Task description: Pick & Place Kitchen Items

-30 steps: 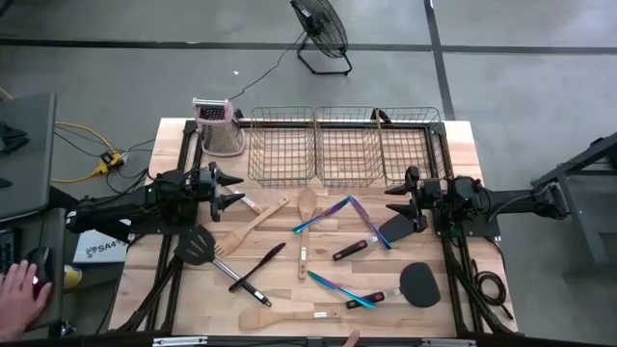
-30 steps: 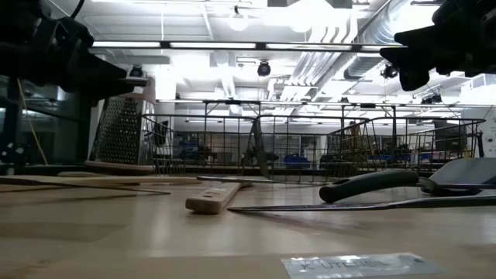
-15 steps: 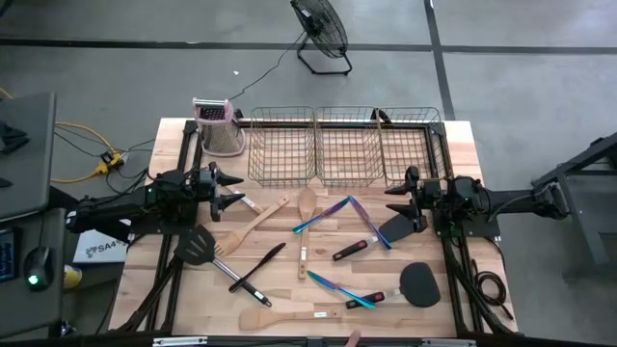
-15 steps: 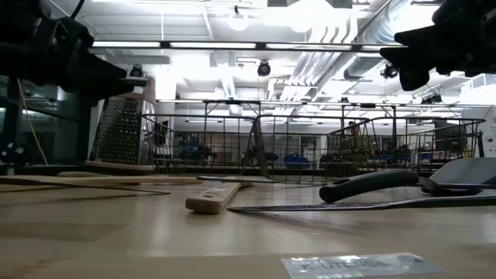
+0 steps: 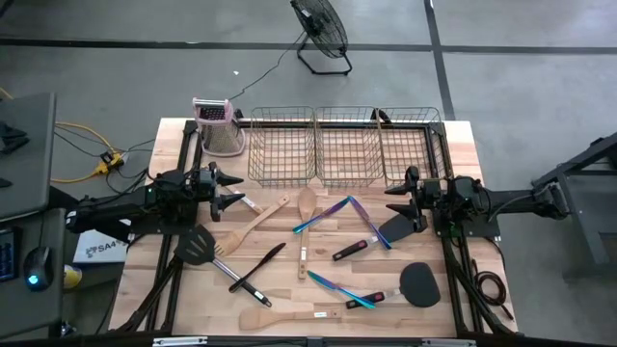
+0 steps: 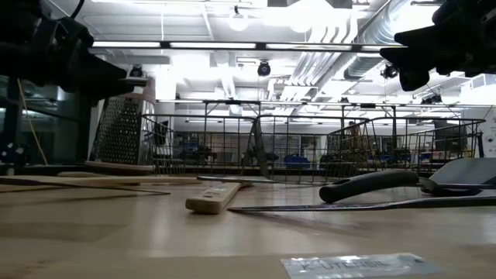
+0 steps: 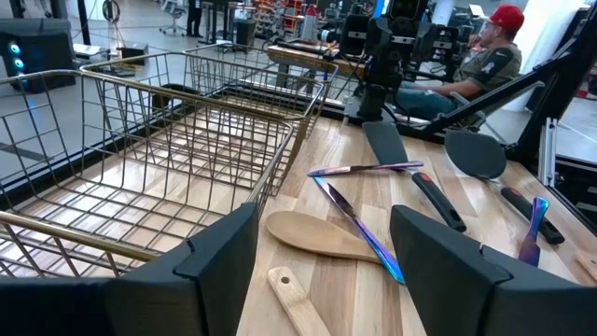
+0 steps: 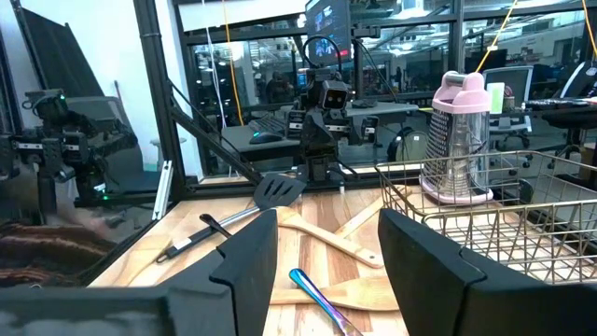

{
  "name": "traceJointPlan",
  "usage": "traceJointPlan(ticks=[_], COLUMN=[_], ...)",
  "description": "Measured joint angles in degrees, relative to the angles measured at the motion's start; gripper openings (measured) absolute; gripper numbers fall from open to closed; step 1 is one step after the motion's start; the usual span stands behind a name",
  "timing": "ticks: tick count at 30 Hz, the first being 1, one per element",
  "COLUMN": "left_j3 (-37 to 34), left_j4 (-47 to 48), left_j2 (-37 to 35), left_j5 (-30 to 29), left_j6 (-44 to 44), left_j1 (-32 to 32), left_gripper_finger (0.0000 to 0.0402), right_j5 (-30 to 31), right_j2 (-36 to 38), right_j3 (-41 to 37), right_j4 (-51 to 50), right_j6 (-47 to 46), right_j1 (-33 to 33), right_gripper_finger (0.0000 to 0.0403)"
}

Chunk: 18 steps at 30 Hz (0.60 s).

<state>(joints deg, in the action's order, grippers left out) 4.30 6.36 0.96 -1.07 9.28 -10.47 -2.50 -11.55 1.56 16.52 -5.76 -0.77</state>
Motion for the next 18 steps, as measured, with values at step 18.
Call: traceJointPlan(ticks=[18], left_j3=[-0.01], left_j4=[0.01], left_j2=[0.01], left_j5=[0.01], left_j6=[0.0], left_j1=[-0.01], left_gripper_finger=[0.0241], right_j5=[1.2], right_j2=[-0.02], right_j3=[0.0], right_j4=[0.01], right_j6=[0.0], right_j1=[0.01], right_gripper_finger=[0.018])
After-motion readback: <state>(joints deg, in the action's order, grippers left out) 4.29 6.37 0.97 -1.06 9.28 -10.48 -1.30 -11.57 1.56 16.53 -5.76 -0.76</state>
